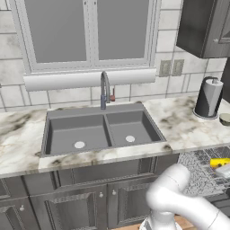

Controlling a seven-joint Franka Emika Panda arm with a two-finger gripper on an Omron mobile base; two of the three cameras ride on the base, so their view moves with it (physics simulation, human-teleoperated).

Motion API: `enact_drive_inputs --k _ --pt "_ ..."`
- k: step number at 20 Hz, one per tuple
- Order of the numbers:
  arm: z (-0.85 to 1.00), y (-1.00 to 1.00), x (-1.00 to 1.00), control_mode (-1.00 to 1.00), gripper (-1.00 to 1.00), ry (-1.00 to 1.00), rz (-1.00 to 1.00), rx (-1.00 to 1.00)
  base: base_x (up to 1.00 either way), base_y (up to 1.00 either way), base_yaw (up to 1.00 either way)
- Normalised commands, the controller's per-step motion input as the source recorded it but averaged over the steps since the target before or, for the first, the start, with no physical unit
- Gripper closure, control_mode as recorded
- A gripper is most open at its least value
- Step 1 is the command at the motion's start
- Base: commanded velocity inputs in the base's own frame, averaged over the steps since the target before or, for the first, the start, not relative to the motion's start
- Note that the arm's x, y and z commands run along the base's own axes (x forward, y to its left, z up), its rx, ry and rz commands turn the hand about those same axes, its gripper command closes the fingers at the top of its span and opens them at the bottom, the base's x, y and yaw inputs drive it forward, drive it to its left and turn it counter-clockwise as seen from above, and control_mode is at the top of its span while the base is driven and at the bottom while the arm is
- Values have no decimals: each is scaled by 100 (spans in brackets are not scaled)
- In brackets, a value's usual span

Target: Pick up the cup and bowl from the counter, place them in the dishwasher, and close the dishwasher door.

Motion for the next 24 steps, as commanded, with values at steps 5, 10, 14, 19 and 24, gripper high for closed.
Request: enact_drive_inputs --k 5,10,14,19,24 --pt "-49 -7 23 -100 100 0 0 6 0 0 0" --pt "-55 -8 18 -100 100 0 0 6 0 0 0" --pt "-50 -13 17 -100 100 0 0 6 0 0 0" --pt "-52 -14 11 -100 100 0 0 6 0 0 0" --pt "-55 -12 2 -100 -100 0 0 5 0 0 0"
